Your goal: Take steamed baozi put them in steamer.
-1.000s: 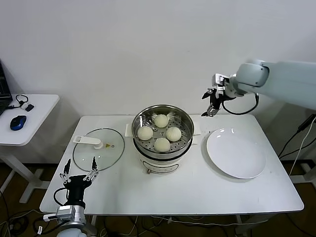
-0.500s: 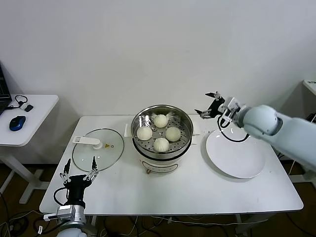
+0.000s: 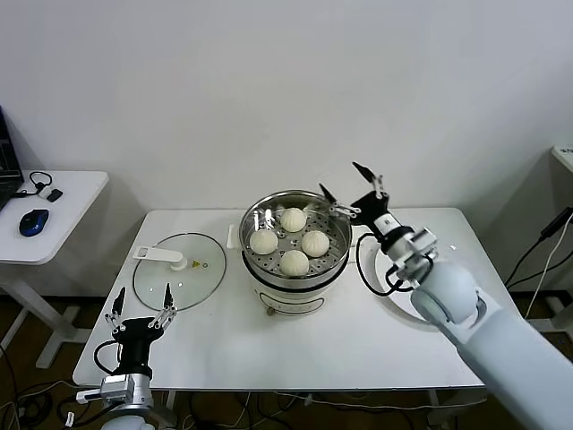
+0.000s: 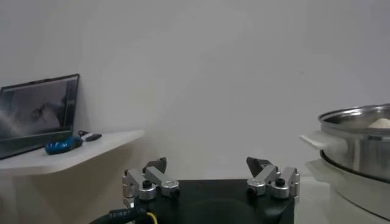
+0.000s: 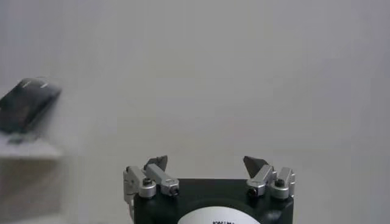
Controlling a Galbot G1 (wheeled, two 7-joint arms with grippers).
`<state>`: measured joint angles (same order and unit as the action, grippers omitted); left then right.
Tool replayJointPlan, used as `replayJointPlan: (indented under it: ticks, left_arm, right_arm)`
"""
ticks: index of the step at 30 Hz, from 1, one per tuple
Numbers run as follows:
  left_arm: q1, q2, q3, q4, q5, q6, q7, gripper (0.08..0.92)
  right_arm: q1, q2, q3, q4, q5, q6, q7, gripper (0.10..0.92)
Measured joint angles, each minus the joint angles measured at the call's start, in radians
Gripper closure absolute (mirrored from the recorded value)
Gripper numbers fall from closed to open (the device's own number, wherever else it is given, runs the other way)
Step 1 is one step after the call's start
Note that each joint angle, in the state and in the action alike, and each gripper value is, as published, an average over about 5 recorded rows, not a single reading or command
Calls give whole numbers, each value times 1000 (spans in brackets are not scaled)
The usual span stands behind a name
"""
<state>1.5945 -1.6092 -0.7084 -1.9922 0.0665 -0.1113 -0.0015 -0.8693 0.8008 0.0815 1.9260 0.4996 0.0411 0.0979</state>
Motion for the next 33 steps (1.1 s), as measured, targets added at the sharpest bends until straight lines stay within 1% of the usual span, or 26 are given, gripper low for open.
replayJointPlan:
  ticks: [7,14,22,33]
  left_arm:
    - [0,0,6,5,9,-14,0,177]
    - [5,0,12,5,20,-24,-3,177]
    - [8,0,10,-3,23,-30,-3,177]
    - [6,0,9,-6,25,-35,-5,177]
  right_arm:
    - [-390,205,334,43,-83,124,-14,203]
    - [-636,368,483,63,-145,230,-10,203]
    - [-756,466,534,80,-196,314,4,203]
    - [-827,529,550,94,-235,368,9,203]
